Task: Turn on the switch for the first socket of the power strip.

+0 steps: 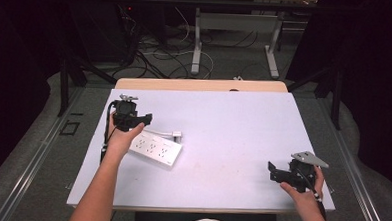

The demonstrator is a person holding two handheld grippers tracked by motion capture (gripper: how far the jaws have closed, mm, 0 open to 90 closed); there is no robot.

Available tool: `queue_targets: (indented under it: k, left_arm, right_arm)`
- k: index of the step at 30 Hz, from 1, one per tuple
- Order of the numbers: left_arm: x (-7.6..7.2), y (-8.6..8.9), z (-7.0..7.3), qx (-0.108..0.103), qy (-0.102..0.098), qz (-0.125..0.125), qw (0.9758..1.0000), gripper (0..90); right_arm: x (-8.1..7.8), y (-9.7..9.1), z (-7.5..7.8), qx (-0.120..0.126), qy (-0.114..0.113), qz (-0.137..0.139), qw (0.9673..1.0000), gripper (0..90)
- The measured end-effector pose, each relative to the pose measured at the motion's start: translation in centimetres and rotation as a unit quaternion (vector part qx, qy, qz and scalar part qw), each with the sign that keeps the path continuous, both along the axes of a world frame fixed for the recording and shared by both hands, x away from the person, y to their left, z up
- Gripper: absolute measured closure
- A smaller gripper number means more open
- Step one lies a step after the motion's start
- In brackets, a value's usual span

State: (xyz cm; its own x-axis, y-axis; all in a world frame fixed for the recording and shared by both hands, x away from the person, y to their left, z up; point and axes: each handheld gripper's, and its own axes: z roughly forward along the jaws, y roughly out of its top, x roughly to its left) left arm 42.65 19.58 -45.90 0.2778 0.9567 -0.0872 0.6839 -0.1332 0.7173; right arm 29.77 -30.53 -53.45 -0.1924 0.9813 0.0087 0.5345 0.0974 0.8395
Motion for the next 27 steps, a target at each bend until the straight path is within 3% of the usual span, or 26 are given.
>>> queue_targets:
  k: [7,23,27]
  left_arm:
    - [0.2,0.5,-0.9,-0.007,0.035,0.003,0.9994,48.6]
    - [0.9,1.4,-2.3,-0.006,0.059,0.001,0.9982,54.7]
    - [1.0,1.5,-2.6,-0.006,0.075,0.0,0.9972,57.1]
  right_arm:
    - [0.1,-0.1,0.0,0.003,0.002,0.002,1.0,0.0]
    - [0.2,-0.2,-0.2,0.002,0.008,0.008,0.9999,0.0]
    - [0.3,-0.1,-0.3,0.005,0.008,0.005,0.9999,0.0]
